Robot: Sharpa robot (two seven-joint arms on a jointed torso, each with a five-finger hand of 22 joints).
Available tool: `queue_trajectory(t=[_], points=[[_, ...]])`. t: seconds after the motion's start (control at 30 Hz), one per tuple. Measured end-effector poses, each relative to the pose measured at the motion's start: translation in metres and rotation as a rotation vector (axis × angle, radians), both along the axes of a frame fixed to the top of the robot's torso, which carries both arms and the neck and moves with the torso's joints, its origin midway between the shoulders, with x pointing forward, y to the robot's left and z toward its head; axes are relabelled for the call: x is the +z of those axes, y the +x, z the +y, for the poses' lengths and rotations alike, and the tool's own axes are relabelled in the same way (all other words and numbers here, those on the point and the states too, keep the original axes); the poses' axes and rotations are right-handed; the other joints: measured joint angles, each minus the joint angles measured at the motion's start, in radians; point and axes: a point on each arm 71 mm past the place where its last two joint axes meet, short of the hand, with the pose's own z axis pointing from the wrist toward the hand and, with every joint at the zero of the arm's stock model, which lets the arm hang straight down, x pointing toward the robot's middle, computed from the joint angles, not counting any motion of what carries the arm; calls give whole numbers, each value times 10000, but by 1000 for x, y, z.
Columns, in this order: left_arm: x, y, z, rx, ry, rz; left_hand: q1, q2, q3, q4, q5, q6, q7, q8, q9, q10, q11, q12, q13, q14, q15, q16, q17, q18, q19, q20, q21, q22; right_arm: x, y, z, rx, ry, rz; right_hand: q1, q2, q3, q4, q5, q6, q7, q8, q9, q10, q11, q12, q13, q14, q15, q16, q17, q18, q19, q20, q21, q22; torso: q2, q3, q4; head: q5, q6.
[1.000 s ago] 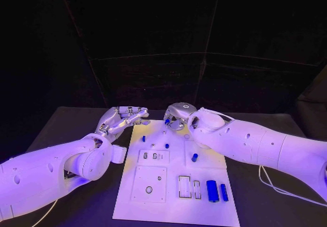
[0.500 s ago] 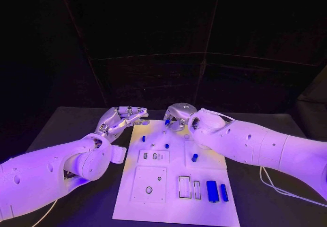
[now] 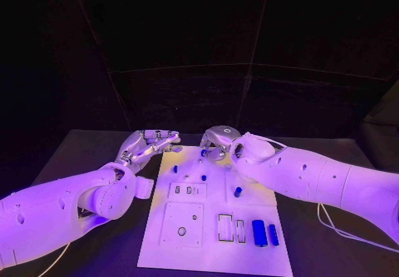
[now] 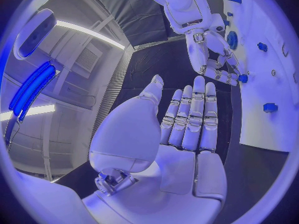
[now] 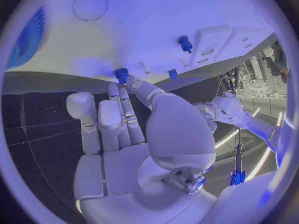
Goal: Assemble the parts on the task board
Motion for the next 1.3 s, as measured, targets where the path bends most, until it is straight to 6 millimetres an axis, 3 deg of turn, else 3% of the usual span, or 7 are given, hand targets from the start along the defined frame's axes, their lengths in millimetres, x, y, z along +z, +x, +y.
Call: queue_trajectory(t=[0.5,0.73,0.87,1.03,1.1,1.2,1.3], points=[[0,0,1,24,16,14,0,0,-1,-56,0,0,0,0,0,0,0,-42,0,0,0,0,-2,-1,0,0,0,1,1,-1,-4,-25,98,-119,-15,-252,-303,302,-175,-617,25,0,1,-518,54,-78,-23,-235,87,-632,-1025,159,-623,55,-647,-1097,1,-4,12,-12,-8],[-1,1,3,83,43,21,0,0,-1,-56,0,0,0,0,0,0,0,-42,1,0,0,0,-3,-2,0,0,0,-12,10,-7,-37,-316,556,-295,-166,-403,-568,566,105,-522,69,-1,46,25,-8,357,102,-223,75,-538,-753,158,-514,31,-631,-908,-6,3,7,-69,47],[-1,2,6,144,70,22,40,39,-1,-56,0,0,0,0,0,0,0,-42,1,0,0,-40,7,-3,0,0,0,-12,19,-15,-71,-781,871,-194,-455,-939,-1806,1098,925,-362,-164,63,71,1696,-394,1507,741,-8,-242,-25,19,158,-79,-237,-247,-291,-17,3,-7,-156,77],[-1,3,9,202,96,19,39,40,-1,-56,0,0,0,0,0,0,0,-42,1,0,0,-40,7,-3,0,0,-37,-22,21,-21,-112,-1645,1077,330,177,-782,-4410,2111,1138,-625,-376,186,78,2461,-662,4306,3220,-1,-434,1061,1823,-173,674,-440,573,1115,-28,19,-50,-160,105],[-1,3,9,222,104,20,40,40,-1,-55,0,0,0,0,0,0,0,-42,1,0,0,-40,7,-3,0,0,-37,-21,20,-22,-122,-1900,1104,569,777,-590,-5296,2900,1219,-857,-254,322,91,2195,-608,6952,5963,-1,-428,1532,2650,-241,843,-415,861,1582,-36,29,-69,-133,105],[-1,4,10,237,112,20,40,39,-1,-55,0,0,0,0,0,0,0,-42,1,0,0,-40,6,-3,25,25,-37,-21,17,-22,-136,-2346,1077,976,1620,-734,-5864,4287,1245,-1270,-142,603,109,2054,-483,10275,9501,-15,-231,2056,3629,-241,1049,-278,1260,2235,-37,38,-73,-152,116],[-1,4,10,248,119,21,40,39,-1,-55,0,0,0,0,0,0,0,-42,1,0,0,-40,6,-2,36,35,-37,-21,14,-19,-144,-2682,1006,1324,1780,-747,-5953,4575,1245,-1370,-84,706,109,2344,-355,11526,10915,-16,-230,2279,4133,-241,1116,-211,1407,2514,-36,41,-69,-180,126]])
